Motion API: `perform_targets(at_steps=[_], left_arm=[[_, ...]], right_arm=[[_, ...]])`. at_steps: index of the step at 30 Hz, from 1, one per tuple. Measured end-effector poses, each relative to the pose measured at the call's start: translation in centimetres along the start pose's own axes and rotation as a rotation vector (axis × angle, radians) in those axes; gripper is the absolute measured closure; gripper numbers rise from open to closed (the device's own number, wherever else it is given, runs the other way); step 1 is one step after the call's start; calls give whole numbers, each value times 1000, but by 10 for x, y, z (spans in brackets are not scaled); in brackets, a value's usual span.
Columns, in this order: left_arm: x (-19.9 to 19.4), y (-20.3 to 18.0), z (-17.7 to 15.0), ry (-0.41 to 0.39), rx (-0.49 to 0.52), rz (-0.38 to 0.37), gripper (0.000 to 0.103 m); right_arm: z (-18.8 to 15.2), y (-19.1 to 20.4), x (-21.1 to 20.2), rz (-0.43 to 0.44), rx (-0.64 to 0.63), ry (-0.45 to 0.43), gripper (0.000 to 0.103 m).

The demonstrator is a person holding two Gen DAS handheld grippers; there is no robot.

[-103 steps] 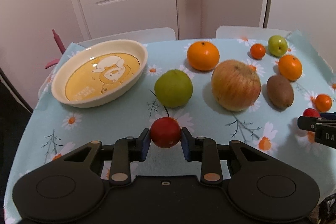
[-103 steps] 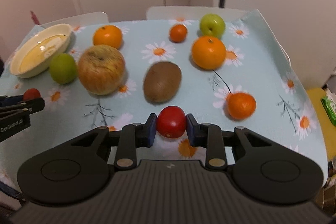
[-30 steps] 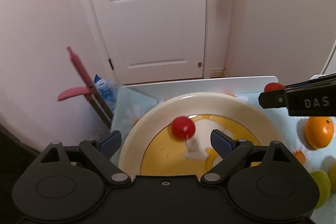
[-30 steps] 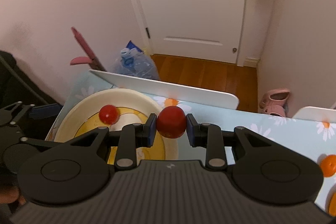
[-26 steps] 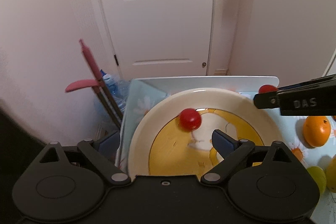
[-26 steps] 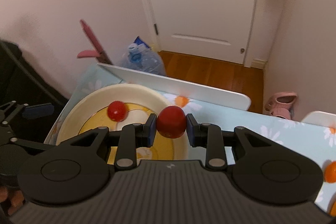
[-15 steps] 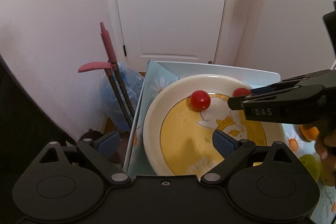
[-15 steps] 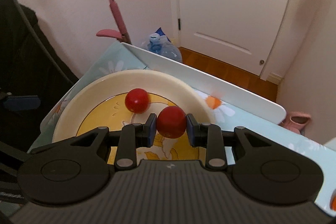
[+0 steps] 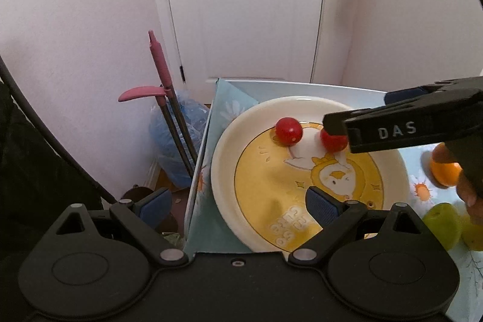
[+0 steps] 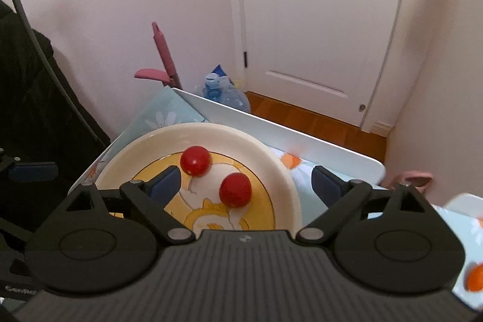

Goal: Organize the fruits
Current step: 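Move both tools back over the table toward the apple and kiwi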

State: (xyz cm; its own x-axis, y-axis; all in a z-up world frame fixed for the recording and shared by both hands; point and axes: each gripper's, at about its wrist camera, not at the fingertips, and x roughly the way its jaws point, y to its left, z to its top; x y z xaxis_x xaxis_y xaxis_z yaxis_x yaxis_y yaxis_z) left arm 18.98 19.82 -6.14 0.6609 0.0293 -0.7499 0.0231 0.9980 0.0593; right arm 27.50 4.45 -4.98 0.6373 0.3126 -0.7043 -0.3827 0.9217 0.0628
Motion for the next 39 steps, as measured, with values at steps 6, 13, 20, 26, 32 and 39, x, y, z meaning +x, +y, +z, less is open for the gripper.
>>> perform_targets(at_steps=[6,13,20,26,32,39], left_arm=[[-13,-9,5,-35,31,-9,5],[-37,-26,10,-83,77,-31,5],[-74,-51,6,-129,87,-48,5],[-103,-79,-7,-158,71,-40,5],[-124,-110,-22,-173,63,-59,5],[-136,-147,-39,-189,80,-62,5]], right_arm=[[-6,-6,-32,-45,49,-5,0],[-20,-21,-77,-93,90,-24,0],[-45,-46,-132,-117,133,-45,0],[-76,-78,-176,-133,151,-59,0],[-109,-111,-212,-146,147,-67,0],[-139,-144,-232,-138,111,-57,0]])
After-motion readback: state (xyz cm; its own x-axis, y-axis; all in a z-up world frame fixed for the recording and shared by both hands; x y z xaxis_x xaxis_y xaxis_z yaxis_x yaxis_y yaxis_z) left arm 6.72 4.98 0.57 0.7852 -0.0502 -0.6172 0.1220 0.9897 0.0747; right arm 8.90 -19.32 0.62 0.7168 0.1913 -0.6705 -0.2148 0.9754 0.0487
